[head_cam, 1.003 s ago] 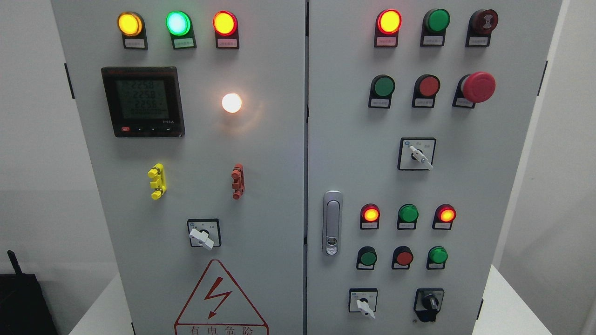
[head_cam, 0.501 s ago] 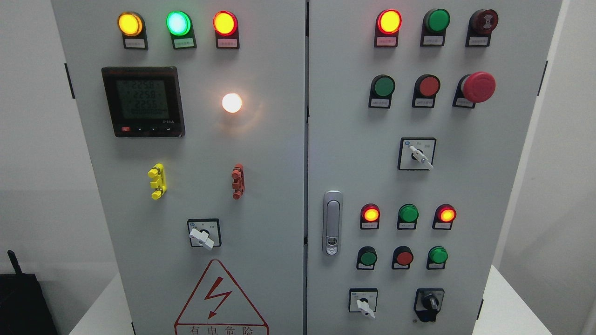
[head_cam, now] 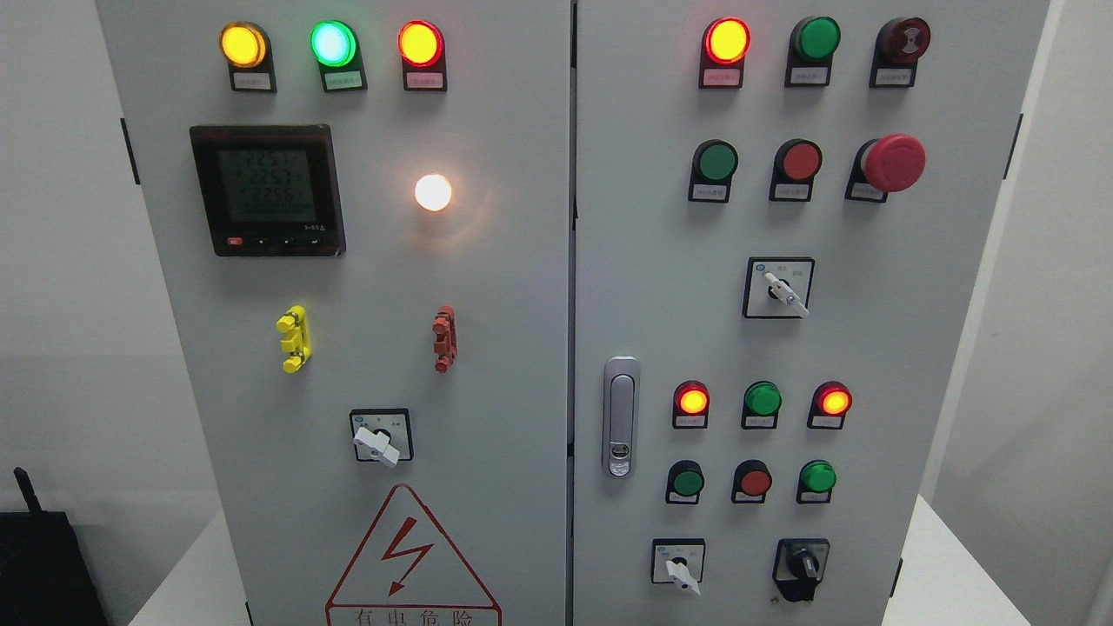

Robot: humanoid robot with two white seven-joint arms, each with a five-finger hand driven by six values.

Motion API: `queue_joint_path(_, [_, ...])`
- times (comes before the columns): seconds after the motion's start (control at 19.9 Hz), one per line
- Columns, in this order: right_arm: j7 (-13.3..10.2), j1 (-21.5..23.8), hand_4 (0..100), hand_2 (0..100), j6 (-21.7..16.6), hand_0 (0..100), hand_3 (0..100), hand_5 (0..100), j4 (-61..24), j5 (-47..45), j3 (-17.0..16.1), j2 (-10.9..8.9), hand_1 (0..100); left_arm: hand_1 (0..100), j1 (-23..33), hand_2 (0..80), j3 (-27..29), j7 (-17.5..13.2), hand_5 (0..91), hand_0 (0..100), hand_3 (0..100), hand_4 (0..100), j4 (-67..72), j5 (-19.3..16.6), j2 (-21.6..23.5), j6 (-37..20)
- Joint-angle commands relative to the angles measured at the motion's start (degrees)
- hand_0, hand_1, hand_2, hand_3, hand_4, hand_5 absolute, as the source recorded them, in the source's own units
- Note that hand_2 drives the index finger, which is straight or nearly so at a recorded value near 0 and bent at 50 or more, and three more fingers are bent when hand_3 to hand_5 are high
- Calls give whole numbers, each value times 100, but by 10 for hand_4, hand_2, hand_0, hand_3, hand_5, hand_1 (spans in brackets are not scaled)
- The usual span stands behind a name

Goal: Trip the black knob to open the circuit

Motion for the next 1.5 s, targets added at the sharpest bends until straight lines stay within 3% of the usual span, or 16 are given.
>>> queue_joint_path(0.0, [40, -35, 876, 0, -7, 884, 1000, 787, -258, 26, 20, -15, 949, 389, -14, 0, 7, 1, 0, 120, 0, 0, -1, 14, -9, -10])
queue_joint_path(0.75, [48, -131, 975, 0, 327, 1000, 1000, 884, -1110, 26, -50, -41, 979, 389, -14, 0, 7, 1, 0, 120, 0, 0, -1, 14, -9, -10])
queue_joint_path(1.05, [57, -412, 982, 0, 529, 1000, 1000, 884, -1234, 18, -146, -208, 986, 389, -14, 0, 7, 1, 0, 120, 0, 0, -1, 14, -9, -10])
queue_joint_path(1.45, [66, -737, 994, 0, 748, 1000, 1000, 884, -1348, 0, -323, -235, 992, 389, -23, 0, 7, 1, 0, 120, 0, 0, -1, 14, -9, -10])
